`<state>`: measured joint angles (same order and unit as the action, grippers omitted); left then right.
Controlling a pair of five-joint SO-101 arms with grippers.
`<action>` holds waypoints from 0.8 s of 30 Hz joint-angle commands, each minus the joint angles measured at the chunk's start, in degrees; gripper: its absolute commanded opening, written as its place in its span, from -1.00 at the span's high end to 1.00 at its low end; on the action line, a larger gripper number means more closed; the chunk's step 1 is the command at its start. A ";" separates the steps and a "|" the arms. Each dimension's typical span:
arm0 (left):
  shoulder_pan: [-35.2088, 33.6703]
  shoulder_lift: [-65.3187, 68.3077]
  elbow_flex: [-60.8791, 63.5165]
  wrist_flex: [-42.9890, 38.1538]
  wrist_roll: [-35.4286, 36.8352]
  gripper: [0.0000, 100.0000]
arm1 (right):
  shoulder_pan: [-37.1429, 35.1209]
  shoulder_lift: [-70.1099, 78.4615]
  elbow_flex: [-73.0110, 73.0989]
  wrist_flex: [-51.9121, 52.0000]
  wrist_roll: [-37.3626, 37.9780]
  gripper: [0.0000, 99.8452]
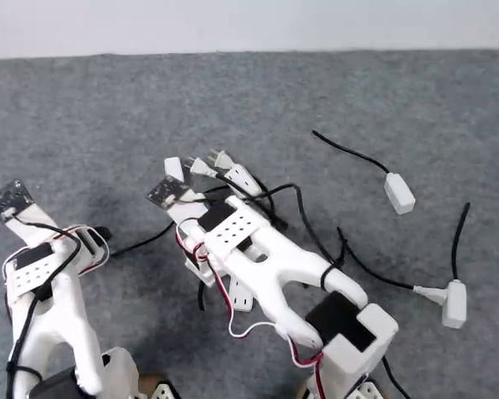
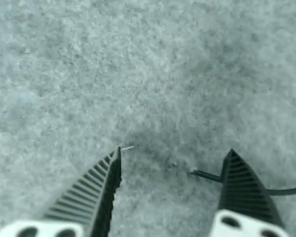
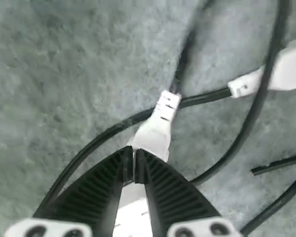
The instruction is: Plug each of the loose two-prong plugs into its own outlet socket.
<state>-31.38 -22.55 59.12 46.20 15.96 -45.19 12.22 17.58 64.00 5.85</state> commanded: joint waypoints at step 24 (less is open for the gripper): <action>-0.26 0.00 -2.68 -1.41 -0.53 0.38 | -0.48 -3.12 -2.73 -7.25 2.73 0.74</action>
<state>-31.47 -22.46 59.21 46.20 15.96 -45.36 7.56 17.58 59.52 7.78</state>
